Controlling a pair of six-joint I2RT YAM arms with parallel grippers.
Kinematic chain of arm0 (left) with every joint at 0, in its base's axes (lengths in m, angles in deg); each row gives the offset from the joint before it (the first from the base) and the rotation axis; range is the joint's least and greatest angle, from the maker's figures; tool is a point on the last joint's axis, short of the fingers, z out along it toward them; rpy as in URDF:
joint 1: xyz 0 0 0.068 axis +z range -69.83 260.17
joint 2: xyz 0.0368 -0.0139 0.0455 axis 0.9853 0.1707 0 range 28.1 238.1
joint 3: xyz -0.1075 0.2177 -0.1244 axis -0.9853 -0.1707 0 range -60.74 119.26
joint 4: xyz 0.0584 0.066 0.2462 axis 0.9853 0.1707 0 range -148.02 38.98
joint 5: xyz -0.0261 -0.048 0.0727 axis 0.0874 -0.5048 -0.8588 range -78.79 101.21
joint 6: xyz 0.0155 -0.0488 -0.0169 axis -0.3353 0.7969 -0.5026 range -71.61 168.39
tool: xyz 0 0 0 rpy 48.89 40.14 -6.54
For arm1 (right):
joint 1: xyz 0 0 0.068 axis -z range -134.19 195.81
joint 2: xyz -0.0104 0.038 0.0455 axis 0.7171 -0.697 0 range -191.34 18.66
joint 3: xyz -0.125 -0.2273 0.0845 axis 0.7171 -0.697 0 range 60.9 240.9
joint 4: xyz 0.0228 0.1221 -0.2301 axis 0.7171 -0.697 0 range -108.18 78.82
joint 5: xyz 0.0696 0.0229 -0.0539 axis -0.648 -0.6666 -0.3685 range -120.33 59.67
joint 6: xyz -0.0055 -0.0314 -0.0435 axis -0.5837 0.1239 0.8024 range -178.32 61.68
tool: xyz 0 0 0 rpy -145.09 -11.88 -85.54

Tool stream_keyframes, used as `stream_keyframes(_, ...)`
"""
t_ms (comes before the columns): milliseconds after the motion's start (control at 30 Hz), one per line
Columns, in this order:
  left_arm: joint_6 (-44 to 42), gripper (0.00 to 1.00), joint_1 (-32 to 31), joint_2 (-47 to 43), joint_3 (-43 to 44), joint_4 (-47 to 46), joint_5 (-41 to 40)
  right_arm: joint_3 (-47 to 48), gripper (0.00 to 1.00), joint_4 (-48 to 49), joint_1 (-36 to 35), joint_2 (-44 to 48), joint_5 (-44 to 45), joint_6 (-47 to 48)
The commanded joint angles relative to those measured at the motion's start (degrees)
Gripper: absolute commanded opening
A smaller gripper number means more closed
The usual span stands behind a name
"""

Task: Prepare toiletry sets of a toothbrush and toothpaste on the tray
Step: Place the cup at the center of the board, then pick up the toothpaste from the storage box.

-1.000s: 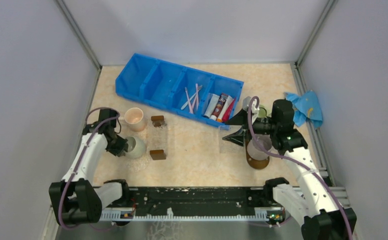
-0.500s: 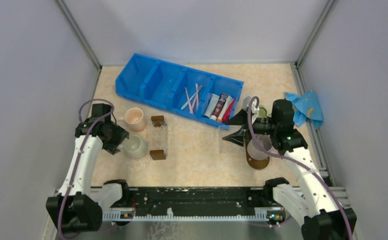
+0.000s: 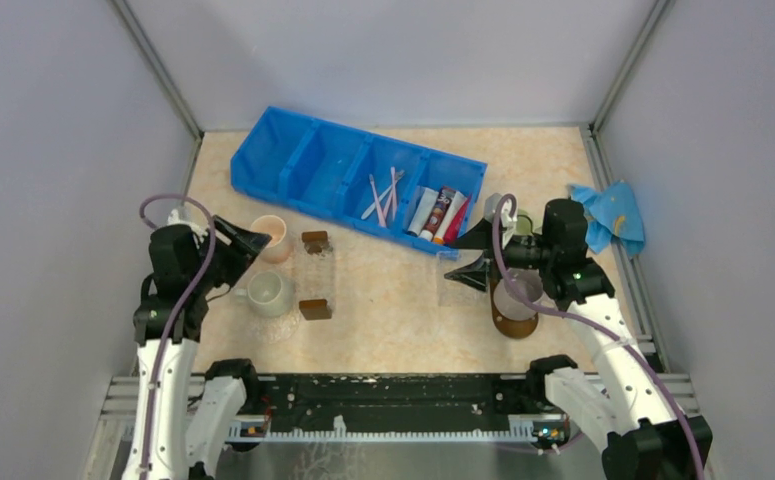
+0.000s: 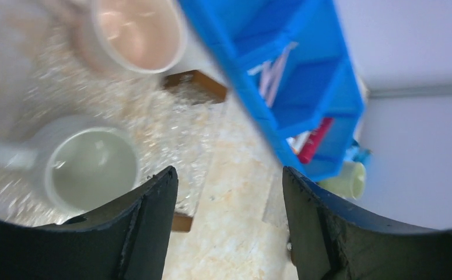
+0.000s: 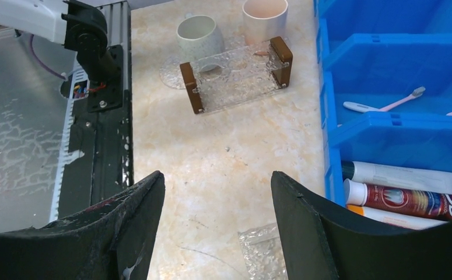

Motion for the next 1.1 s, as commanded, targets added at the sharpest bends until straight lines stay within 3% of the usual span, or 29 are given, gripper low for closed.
stream_keyframes(0,-3.76,0.72,-0.25,-4.31,-9.0,-28.01,19.67,0.78,0.67,-0.22,-0.82,0.39,0.27,1.72)
stream_keyframes(100,-1.59,0.72,-0.29,-1.72,-13.4,-43.36,31.41,0.83,0.67,-0.38,-0.82,0.43,0.45,2.1)
stream_keyframes(200,-0.44,0.73,-2.17,3.65,-13.21,-52.04,36.52,1.12,0.67,-0.98,-0.81,0.24,1.0,2.66)
stream_keyframes(300,-3.61,0.74,-9.47,7.34,-11.77,-56.21,31.87,1.33,0.67,-1.43,-0.82,0.22,1.3,3.32)
stream_keyframes(433,-12.63,0.75,-21.01,13.46,-6.92,-54.18,20.16,1.88,0.67,-2.78,-0.75,-0.04,1.88,4.78)
stream_keyframes(600,-19.14,0.75,-25.86,20.6,-4.27,-57.93,11.92,2.73,0.68,-4.47,0.73,-0.51,2.38,6.59)
stream_keyframes(833,-20.67,0.75,-28.49,31.03,2.57,-71.66,18.5,6.38,0.67,-8.04,1.81,-3.84,3.88,8.79)
stream_keyframes(967,-27.57,0.75,-32.53,37.39,10.98,-69.84,19.41,16.62,0.63,-17.0,1.82,-10.05,4.8,12.85)
stream_keyframes(1067,-34.12,0.76,-36.69,41.83,13.9,-68.42,14.6,21.11,0.63,-20.42,3.74,-11.84,6.03,14.16)
